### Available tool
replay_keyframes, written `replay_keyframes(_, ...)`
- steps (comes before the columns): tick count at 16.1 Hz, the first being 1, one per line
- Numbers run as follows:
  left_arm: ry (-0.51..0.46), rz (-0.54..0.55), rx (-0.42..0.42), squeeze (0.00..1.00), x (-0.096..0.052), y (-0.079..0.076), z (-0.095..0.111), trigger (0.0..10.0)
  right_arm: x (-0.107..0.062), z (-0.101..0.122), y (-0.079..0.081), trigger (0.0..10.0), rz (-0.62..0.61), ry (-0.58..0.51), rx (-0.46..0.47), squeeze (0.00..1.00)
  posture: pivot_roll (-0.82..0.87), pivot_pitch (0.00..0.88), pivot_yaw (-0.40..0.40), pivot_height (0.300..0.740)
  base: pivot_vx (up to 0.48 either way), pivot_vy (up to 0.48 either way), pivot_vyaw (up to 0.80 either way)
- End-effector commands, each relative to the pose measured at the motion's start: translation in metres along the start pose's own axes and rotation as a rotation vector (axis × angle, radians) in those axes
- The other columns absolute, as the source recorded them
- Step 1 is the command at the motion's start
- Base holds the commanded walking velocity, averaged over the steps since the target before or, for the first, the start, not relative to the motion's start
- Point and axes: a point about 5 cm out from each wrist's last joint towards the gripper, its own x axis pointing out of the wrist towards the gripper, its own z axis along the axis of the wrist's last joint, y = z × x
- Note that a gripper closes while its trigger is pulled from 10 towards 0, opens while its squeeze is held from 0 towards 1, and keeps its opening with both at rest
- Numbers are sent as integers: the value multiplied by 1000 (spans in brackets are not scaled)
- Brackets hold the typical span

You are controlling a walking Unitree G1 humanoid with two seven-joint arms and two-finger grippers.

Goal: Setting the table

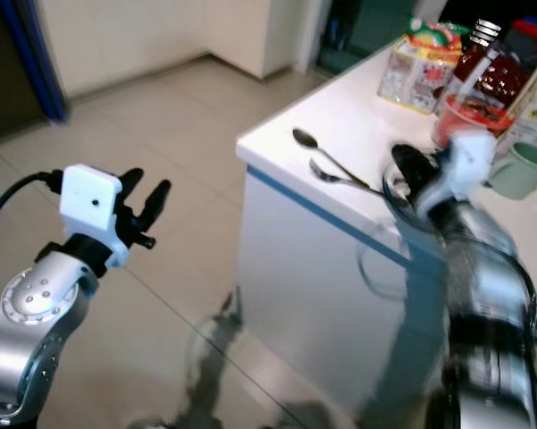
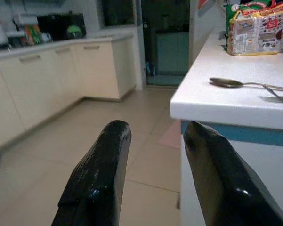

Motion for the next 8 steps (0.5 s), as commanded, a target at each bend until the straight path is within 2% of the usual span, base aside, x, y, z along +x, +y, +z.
replay_keyframes(1, -28, -17, 5, 0, 5, -2, 4, 10000, -10, 16, -2, 10000, -38, -56, -15, 0, 85, 10, -60, 740, 352, 0, 587)
replay_keyframes(2, -34, -37, -5, 0, 8, -4, 3, 10000, -31, 12, 7, 10000, -63, -41, -13, 0, 59, 13, -26, 740, 405, 0, 800)
replay_keyframes(3, -33, -49, -13, 0, 10, -6, 2, 10000, -40, 12, 15, 10000, -69, -30, -24, 0, 47, 12, -14, 740, 405, 0, 800)
replay_keyframes(5, -36, -60, -28, 0, 11, -9, 1, 10000, -47, 19, 22, 10000, -79, -19, -19, 0, 34, 12, -9, 740, 428, 0, 800)
replay_keyframes(7, -37, -71, -37, 0, 10, -13, -1, 10000, -45, 30, 29, 10000, -37, -36, -58, 0, 37, 8, -21, 740, 428, 0, 791)
replay_keyframes(8, -39, -69, -41, 0, 10, -14, -1, 10000, -44, 34, 30, 10000, -37, -36, -44, 0, 40, 7, -28, 740, 428, 0, 0)
